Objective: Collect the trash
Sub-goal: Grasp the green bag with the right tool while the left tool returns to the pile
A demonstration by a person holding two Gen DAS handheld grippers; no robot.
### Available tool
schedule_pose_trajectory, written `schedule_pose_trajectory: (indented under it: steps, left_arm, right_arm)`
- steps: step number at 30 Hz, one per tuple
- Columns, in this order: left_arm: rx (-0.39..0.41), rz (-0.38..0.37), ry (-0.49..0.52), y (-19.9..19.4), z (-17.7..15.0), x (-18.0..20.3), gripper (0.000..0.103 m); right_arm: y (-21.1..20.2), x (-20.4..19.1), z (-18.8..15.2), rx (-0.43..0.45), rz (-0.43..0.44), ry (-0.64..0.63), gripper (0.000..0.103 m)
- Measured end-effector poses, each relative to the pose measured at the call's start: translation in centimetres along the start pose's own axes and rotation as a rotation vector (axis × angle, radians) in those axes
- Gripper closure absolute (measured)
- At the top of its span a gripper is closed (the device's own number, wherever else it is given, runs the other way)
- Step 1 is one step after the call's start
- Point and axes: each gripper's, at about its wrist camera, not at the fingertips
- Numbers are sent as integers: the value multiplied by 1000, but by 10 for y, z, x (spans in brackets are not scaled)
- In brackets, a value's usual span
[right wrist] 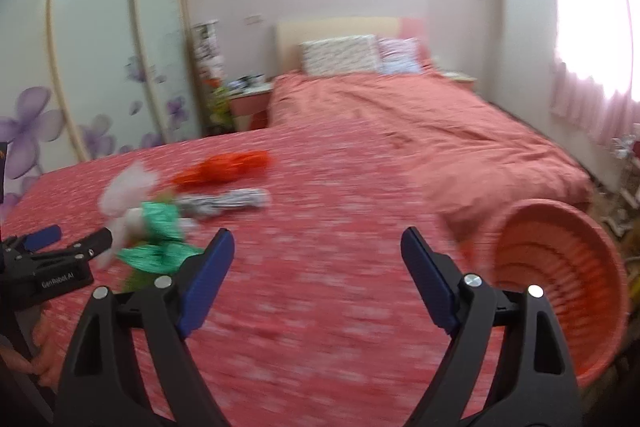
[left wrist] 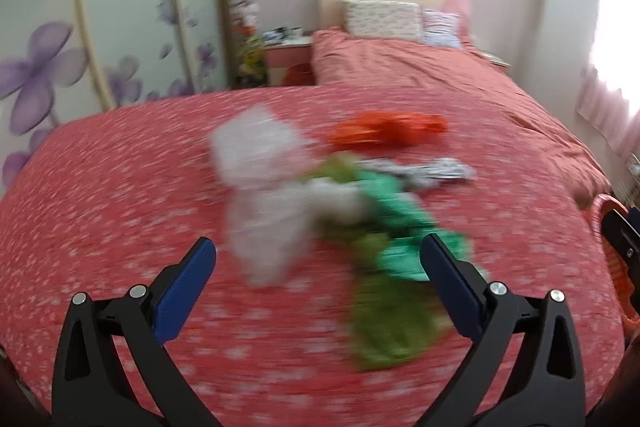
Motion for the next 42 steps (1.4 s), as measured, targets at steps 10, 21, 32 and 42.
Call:
schedule_pose_trajectory:
  steps: [10, 21, 32, 42]
  left_arm:
    - [7, 48, -105, 11, 4, -84, 2]
    - [-29, -18, -87, 19, 0, -90, 2]
    - [-111, -172, -73, 22, -8, -27, 5]
    - [-185, -136, 19, 52, -20, 34, 40]
  right_arm:
    - [75, -107, 27, -127, 199, -78, 48]
    - [105, -107, 12, -253, 200, -88, 75]
    - [56, -25, -2, -174, 59, 8, 75]
    - [44, 16, -21, -191, 35, 71, 75]
Point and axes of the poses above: each gripper's, at about its wrist camera, not at the fingertips, and y roughly the way its jaws point, x to its right, z to its top, and after that the axes turned 12 degrees about -y, right-handed
